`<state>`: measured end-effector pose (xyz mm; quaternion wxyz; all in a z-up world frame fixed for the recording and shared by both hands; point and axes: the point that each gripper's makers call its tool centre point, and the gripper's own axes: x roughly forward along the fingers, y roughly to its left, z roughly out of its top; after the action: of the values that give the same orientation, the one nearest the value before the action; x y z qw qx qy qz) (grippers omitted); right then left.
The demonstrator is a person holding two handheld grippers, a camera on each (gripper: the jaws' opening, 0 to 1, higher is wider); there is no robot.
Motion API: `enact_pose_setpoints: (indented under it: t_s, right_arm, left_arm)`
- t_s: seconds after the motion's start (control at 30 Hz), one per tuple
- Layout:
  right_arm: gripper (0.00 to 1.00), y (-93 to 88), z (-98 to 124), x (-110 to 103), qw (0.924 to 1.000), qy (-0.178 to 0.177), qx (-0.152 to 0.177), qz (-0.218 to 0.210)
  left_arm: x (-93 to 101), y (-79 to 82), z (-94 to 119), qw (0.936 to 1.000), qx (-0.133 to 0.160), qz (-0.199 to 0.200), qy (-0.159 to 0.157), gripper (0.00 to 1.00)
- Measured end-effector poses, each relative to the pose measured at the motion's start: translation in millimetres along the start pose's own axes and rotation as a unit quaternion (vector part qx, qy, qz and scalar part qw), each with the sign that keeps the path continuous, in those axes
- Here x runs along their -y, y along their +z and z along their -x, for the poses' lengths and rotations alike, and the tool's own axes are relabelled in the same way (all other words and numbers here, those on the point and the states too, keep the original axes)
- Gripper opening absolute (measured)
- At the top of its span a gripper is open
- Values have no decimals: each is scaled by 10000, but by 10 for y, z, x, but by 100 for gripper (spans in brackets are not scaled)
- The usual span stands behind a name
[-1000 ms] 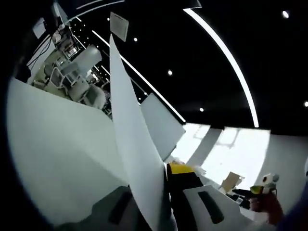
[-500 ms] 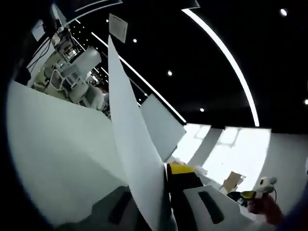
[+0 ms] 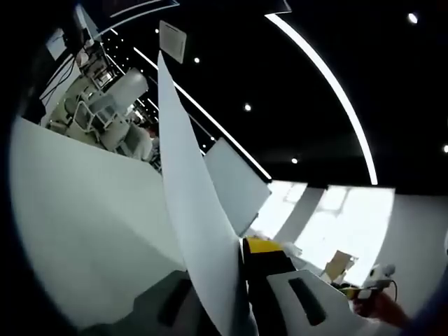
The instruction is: Organize the stack of printing papers by aligning and flattening the scattered papers on the table
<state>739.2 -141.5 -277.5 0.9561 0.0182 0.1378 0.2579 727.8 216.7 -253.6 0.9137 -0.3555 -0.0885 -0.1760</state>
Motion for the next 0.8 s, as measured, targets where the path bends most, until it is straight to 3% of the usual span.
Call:
enact_pose_setpoints:
  t_s: [0.8]
  right_arm:
    - [71,-213,-210,203,9992,-318,-223,6]
  left_arm:
    - [-4,4,6,10000,-15,-27,6,8]
